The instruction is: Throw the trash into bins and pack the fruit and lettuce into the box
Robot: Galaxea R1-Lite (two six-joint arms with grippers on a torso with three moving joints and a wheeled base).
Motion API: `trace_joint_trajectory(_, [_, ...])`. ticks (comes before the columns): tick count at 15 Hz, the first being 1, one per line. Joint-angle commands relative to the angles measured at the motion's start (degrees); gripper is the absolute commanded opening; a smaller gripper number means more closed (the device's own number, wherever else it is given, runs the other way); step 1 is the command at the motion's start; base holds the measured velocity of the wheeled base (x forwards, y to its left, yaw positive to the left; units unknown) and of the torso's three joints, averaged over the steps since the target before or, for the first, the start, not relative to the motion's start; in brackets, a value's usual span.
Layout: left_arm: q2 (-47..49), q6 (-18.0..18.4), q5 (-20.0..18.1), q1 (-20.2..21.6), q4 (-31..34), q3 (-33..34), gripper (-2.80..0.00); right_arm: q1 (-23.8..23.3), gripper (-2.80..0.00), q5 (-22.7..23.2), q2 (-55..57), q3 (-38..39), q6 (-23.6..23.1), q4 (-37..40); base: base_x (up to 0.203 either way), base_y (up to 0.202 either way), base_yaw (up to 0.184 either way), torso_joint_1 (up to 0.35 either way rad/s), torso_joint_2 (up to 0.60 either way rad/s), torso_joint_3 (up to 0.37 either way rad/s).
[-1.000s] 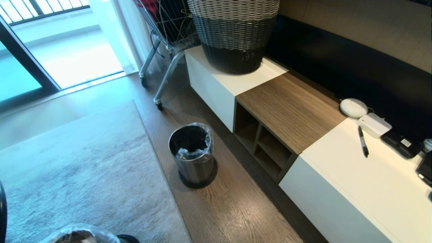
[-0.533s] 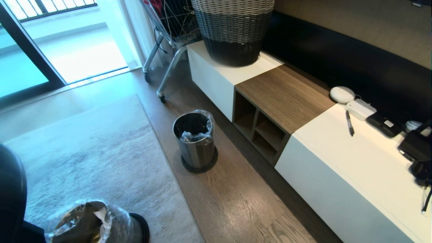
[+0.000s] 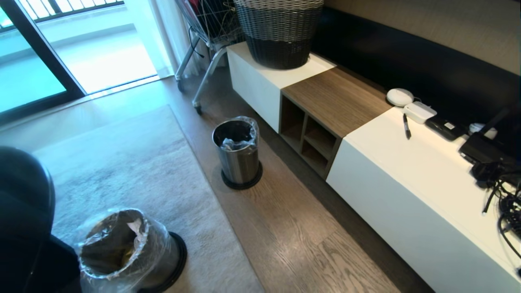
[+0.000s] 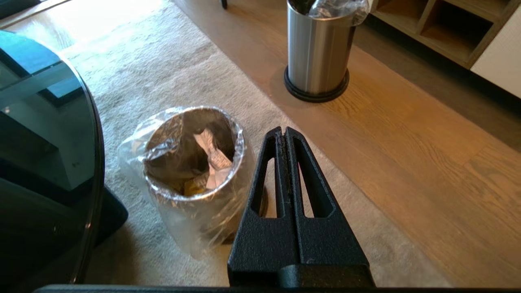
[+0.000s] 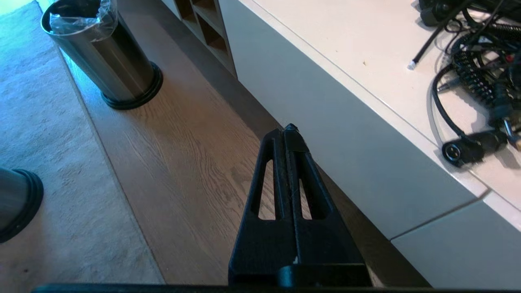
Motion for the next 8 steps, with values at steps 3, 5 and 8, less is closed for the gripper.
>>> trace_joint_trajectory(3, [0.0, 0.1, 0.0, 0.0, 0.0, 0.0, -2.8, 0.1, -2.8, 0.0, 0.1, 0.0, 0.0, 0.0, -0.187, 0.0, -0.002, 0.001, 0.0, 0.003])
trace_joint_trajectory(5, [0.0, 0.1, 0.0, 0.0, 0.0, 0.0, -2.8, 0.0, -2.8, 0.0, 0.1, 0.0, 0.0, 0.0, -0.185, 0.0, -0.001, 0.0, 0.0, 0.007])
trace_joint_trajectory(8, [0.0, 0.1, 0.0, 0.0, 0.0, 0.0, -2.8, 0.0, -2.8, 0.0, 0.1, 0.0, 0.0, 0.0, -0.142, 0.0, -0.001, -0.003, 0.0, 0.002])
